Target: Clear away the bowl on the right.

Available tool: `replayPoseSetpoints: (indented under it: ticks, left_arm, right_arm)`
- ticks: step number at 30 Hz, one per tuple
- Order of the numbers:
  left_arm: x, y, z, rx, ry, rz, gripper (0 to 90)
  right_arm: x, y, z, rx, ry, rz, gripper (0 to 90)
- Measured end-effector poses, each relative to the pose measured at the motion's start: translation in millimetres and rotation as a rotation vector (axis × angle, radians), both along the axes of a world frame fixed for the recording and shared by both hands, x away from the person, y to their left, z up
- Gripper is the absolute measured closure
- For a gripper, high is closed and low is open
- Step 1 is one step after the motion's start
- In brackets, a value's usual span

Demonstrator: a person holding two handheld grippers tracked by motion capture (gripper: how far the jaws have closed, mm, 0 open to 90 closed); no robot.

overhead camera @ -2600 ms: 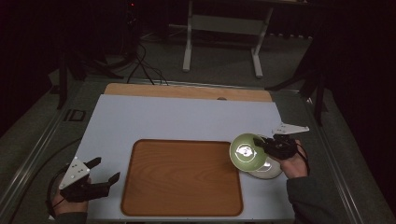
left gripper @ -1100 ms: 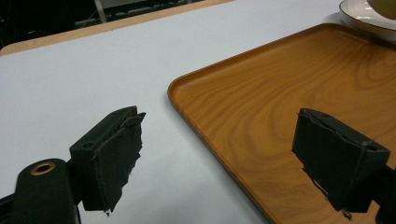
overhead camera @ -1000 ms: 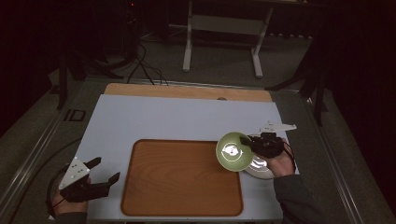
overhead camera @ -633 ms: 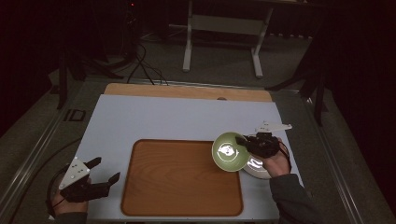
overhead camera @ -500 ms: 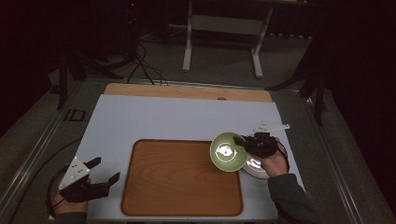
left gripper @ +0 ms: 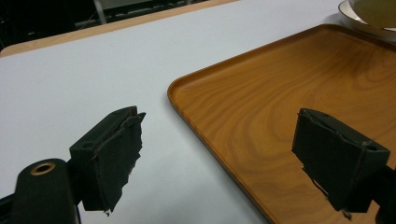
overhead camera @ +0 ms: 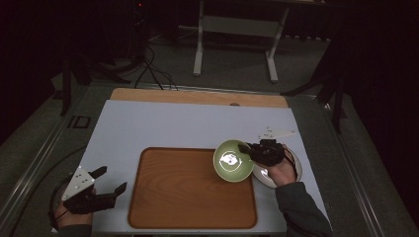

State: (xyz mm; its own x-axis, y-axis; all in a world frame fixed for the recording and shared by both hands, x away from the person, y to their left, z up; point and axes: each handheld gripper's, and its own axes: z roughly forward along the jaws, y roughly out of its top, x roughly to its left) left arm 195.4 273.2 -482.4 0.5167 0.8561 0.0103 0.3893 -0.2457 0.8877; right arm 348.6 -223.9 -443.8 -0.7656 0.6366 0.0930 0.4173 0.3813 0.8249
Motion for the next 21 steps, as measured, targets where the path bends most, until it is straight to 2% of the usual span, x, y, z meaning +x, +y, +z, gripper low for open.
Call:
replayPoseSetpoints:
  ticks: [21]
  left_arm:
    - [-0.2, 0.1, 0.0, -0.003, -0.002, 0.001, 15.4]
  right_arm:
    - [-0.2, 27.6, -4.2, 0.009, -0.002, 0.049, 81.9]
